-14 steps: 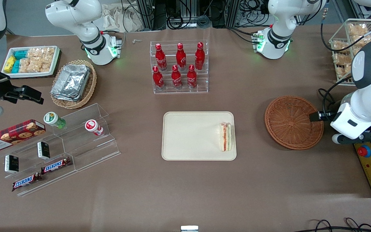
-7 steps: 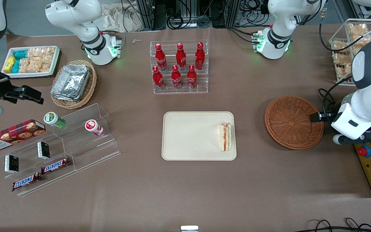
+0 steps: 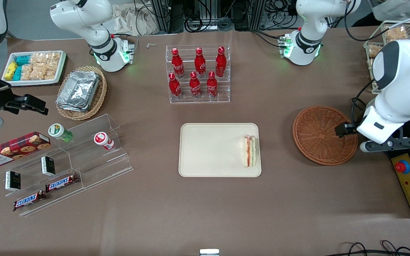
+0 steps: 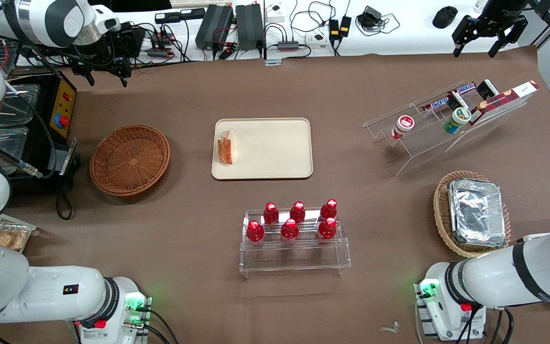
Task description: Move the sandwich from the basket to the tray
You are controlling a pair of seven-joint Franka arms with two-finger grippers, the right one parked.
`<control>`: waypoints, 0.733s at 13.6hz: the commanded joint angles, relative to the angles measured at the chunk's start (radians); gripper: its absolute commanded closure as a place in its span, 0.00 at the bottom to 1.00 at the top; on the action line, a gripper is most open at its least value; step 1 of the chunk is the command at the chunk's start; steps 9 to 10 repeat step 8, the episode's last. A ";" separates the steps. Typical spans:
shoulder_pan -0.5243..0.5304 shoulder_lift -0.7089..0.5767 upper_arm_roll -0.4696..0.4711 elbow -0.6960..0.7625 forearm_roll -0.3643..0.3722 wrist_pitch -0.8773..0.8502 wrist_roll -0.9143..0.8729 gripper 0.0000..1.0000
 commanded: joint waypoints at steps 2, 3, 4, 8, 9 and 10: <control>0.029 -0.018 0.006 0.052 -0.062 -0.048 0.108 0.00; 0.029 -0.013 0.006 0.070 -0.065 -0.051 0.107 0.00; 0.029 -0.009 0.006 0.101 -0.065 -0.078 0.107 0.00; 0.024 0.054 0.004 0.236 -0.063 -0.213 0.110 0.00; 0.024 0.054 0.004 0.236 -0.063 -0.213 0.110 0.00; 0.024 0.054 0.004 0.236 -0.063 -0.213 0.110 0.00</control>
